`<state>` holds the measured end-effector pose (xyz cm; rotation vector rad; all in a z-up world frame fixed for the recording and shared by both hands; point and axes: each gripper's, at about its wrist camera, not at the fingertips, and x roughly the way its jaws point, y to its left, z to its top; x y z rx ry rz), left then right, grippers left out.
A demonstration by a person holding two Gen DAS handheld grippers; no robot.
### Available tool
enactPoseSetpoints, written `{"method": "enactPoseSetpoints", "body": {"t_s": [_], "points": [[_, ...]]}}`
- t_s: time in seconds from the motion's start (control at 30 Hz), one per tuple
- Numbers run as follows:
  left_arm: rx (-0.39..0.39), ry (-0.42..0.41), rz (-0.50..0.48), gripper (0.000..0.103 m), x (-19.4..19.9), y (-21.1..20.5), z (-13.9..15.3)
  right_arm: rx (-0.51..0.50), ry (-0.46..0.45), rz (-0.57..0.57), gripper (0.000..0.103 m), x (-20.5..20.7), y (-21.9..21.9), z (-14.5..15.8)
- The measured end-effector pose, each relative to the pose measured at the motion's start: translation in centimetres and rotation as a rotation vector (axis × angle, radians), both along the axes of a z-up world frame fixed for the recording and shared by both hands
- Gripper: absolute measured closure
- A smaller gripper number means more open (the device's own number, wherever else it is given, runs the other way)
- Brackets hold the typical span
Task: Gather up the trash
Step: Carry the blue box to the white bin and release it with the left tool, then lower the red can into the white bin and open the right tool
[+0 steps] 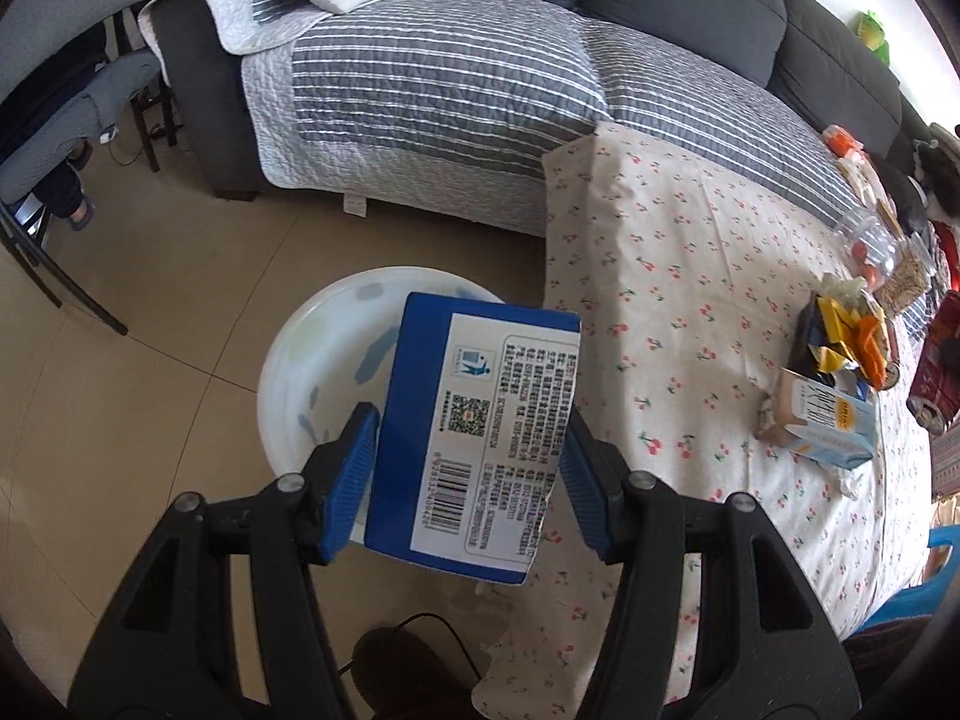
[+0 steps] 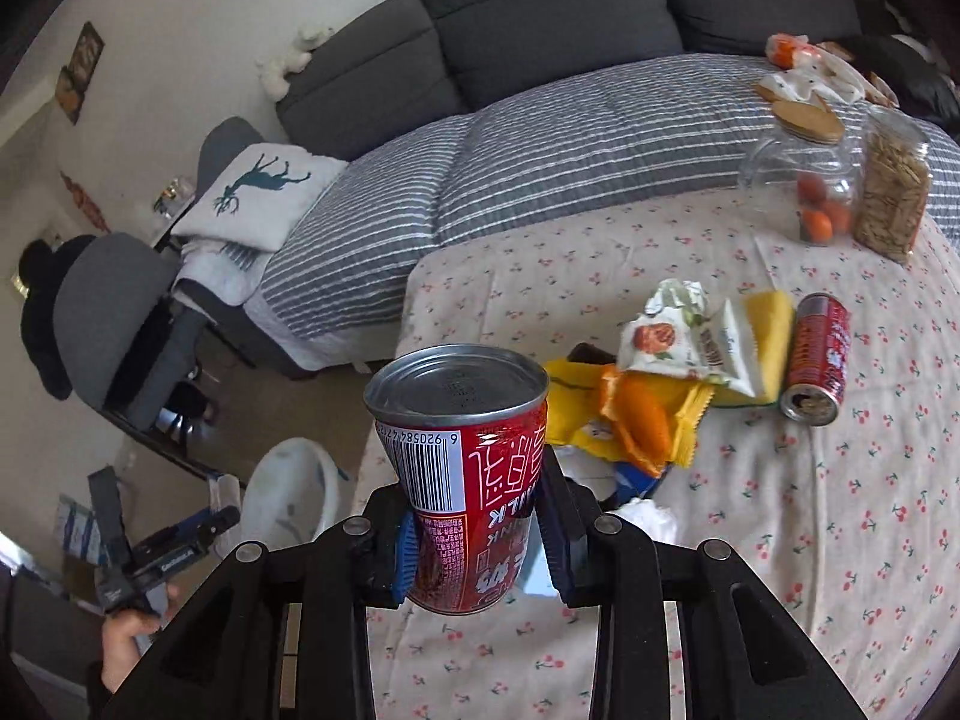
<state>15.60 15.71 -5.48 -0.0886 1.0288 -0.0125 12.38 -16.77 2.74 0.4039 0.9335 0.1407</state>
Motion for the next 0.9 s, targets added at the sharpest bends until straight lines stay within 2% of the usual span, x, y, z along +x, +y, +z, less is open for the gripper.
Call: {"method": "enactPoseSetpoints", "body": {"t_s": [0.23,0.4,0.5,0.6,0.8,0.9], "points": [[0.07,0.009,0.056,0.042,1.1,2.3,-3.2,-0.035,0.005,0.141,0.069,2.5,8.2,-2.3],[0.115,0.0,0.044,0.042,1.1,3.2,-3.9,-0.077,-0.002,0.223,0.068,3.8,13.2,-4.1],[0.142,0.008,0.045,0.04,0.9,3.6,-3.7,-0.061,0.002,0.249,0.068,4.3,15.5,-5.2],[0.158,0.012,0.079,0.018,0.4,4.5,-3.2,-0.058,0.006,0.262,0.068,4.8,17.5,-6.1],[0.153,0.059,0.166,0.008,-1.0,7.4,-2.9,-0.054,0.013,0.294,0.068,5.9,21.1,-7.5],[0.178,0.059,0.186,0.007,-1.8,8.4,-2.7,-0.054,0.027,0.302,0.068,6.6,22.8,-8.6]]}}
